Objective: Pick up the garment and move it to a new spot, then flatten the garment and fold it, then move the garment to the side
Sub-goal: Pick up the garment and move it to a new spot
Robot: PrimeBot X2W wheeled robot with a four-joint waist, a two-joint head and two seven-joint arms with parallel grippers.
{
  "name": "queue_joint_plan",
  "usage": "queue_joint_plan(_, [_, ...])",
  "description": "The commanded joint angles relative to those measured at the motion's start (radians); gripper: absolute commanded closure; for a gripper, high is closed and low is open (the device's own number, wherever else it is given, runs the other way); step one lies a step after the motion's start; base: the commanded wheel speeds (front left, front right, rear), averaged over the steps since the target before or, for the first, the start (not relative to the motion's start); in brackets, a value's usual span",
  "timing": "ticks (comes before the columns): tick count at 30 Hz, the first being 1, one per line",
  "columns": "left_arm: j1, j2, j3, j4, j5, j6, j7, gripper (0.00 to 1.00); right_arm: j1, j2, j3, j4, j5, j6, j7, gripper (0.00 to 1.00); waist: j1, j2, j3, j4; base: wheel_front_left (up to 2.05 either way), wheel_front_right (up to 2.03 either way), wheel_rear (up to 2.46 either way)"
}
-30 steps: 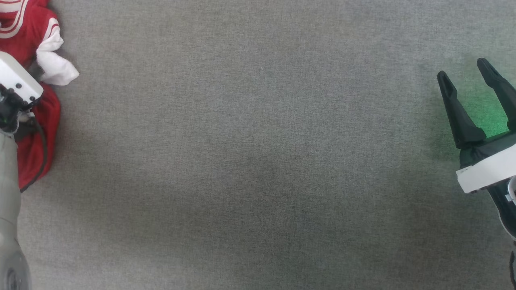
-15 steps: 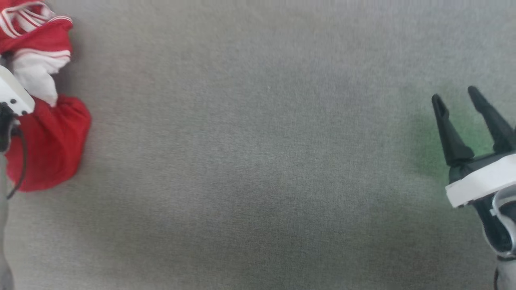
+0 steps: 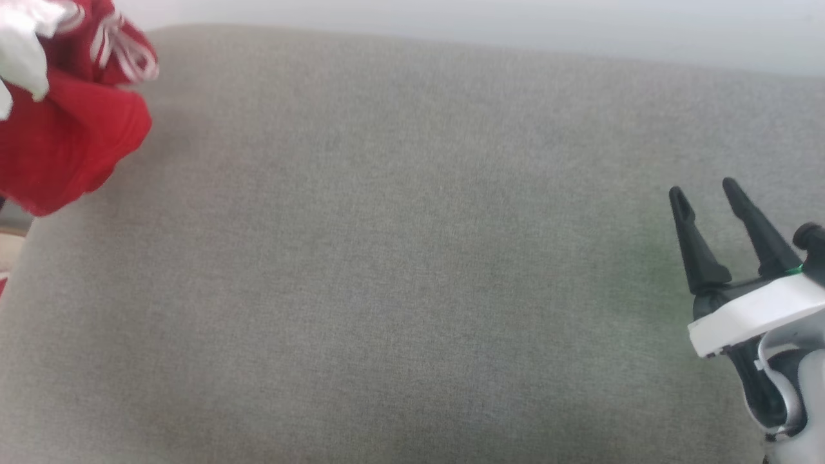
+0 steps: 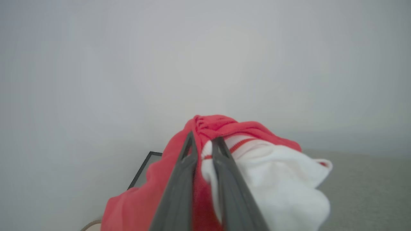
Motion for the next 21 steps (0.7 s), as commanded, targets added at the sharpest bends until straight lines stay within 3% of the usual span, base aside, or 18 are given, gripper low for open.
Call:
queue_joint_plan(1, [0.019,0.004,-0.004,-0.047,-0.011,-0.002,0.027,1.00,0.013,0.004,0.000,0.008,-0.004,0.000,-0.008,0.00,0.0000,0.0000,-0.025,-0.005,0.00,0.00,0.00])
queue_joint_plan(11, [0.142,0.036,0.004,-0.424,-0.071,0.042,0.250,1.00,0.025,0.028,-0.014,0.027,0.000,0.000,-0.030,0.00,0.0000,0.0000,-0.068,-0.052,0.00,0.00,0.00])
queue_joint_plan(21, [0.260,0.002,-0.054,-0.838,-0.098,0.126,0.448,1.00,0.022,0.045,-0.038,0.052,0.001,0.000,-0.058,0.00,0.0000,0.0000,-0.079,-0.167,0.00,0.00,0.00])
